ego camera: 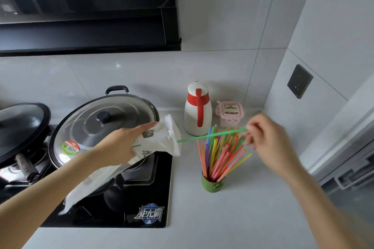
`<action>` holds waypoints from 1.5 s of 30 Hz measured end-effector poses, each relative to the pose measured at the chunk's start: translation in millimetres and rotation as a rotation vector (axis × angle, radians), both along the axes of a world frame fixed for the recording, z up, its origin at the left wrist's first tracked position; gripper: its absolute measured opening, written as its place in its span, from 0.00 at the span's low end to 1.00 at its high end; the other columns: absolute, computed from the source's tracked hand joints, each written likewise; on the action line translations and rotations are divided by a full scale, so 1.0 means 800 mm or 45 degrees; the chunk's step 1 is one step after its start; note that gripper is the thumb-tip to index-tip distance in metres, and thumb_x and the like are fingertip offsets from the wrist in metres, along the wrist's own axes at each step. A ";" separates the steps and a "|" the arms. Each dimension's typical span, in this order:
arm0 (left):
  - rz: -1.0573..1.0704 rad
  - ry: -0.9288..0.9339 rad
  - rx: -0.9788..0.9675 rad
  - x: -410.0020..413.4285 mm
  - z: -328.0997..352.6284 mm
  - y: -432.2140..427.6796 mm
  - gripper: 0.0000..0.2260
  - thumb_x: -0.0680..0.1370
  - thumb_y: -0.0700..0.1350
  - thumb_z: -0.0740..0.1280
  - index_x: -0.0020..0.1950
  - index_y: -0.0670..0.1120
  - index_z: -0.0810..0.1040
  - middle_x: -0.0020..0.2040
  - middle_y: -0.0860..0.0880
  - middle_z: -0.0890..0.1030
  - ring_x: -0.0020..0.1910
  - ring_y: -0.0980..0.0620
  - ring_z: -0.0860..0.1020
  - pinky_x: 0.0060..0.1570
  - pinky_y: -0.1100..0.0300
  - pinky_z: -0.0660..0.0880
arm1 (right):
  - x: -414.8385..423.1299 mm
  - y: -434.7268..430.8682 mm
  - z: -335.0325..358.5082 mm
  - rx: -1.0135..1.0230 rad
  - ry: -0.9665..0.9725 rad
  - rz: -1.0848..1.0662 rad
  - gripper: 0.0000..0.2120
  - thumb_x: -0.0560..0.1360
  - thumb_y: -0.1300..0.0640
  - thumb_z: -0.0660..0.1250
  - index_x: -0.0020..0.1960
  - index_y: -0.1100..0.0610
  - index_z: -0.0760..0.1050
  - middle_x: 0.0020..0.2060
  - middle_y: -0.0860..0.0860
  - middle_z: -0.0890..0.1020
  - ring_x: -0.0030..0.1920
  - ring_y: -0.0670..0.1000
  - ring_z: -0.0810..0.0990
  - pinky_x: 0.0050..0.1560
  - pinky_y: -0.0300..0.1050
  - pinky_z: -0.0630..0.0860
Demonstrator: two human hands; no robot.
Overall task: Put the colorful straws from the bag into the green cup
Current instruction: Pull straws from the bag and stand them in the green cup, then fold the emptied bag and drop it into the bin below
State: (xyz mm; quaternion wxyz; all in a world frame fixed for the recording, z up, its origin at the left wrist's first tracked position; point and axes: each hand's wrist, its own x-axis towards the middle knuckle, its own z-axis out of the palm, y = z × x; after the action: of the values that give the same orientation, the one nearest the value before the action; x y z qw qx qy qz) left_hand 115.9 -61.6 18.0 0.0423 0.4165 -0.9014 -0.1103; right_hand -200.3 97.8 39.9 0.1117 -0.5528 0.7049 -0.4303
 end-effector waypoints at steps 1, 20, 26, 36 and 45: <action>0.042 -0.001 0.111 0.004 0.000 -0.005 0.42 0.66 0.40 0.73 0.72 0.63 0.56 0.52 0.53 0.81 0.36 0.52 0.77 0.31 0.68 0.68 | -0.022 0.010 0.010 0.007 0.004 -0.037 0.11 0.76 0.69 0.61 0.40 0.55 0.70 0.28 0.52 0.78 0.27 0.44 0.77 0.35 0.41 0.73; 0.302 0.843 1.171 -0.038 -0.025 0.006 0.25 0.68 0.68 0.65 0.53 0.51 0.79 0.49 0.46 0.85 0.47 0.45 0.83 0.38 0.57 0.80 | -0.032 -0.042 0.022 0.308 1.024 0.354 0.15 0.69 0.75 0.59 0.50 0.64 0.78 0.49 0.58 0.80 0.51 0.59 0.79 0.43 0.47 0.71; 0.391 1.190 1.371 -0.049 -0.043 0.025 0.21 0.70 0.64 0.64 0.51 0.49 0.80 0.43 0.47 0.85 0.41 0.47 0.83 0.36 0.54 0.80 | 0.003 -0.079 -0.041 0.456 1.345 0.573 0.12 0.73 0.69 0.60 0.49 0.60 0.79 0.45 0.54 0.81 0.48 0.54 0.76 0.45 0.43 0.71; 0.440 1.657 1.481 -0.058 -0.070 0.090 0.24 0.75 0.60 0.57 0.63 0.48 0.75 0.58 0.44 0.81 0.58 0.44 0.78 0.50 0.53 0.78 | 0.096 0.011 -0.064 0.116 0.078 0.543 0.25 0.72 0.42 0.68 0.63 0.56 0.75 0.49 0.51 0.84 0.48 0.51 0.81 0.51 0.41 0.74; 0.410 1.538 1.847 -0.049 -0.110 0.228 0.24 0.71 0.65 0.56 0.52 0.52 0.83 0.52 0.47 0.84 0.53 0.47 0.81 0.42 0.56 0.80 | 0.141 0.161 -0.129 0.753 -1.201 0.578 0.35 0.66 0.41 0.68 0.70 0.48 0.66 0.58 0.54 0.82 0.56 0.53 0.82 0.61 0.51 0.76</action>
State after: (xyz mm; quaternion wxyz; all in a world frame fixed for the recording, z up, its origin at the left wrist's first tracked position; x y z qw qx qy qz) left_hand 76.4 120.7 -69.6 0.2464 0.3331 -0.3715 -0.8308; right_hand -87.4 226.7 -63.1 0.6505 -0.3844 0.5335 -0.3800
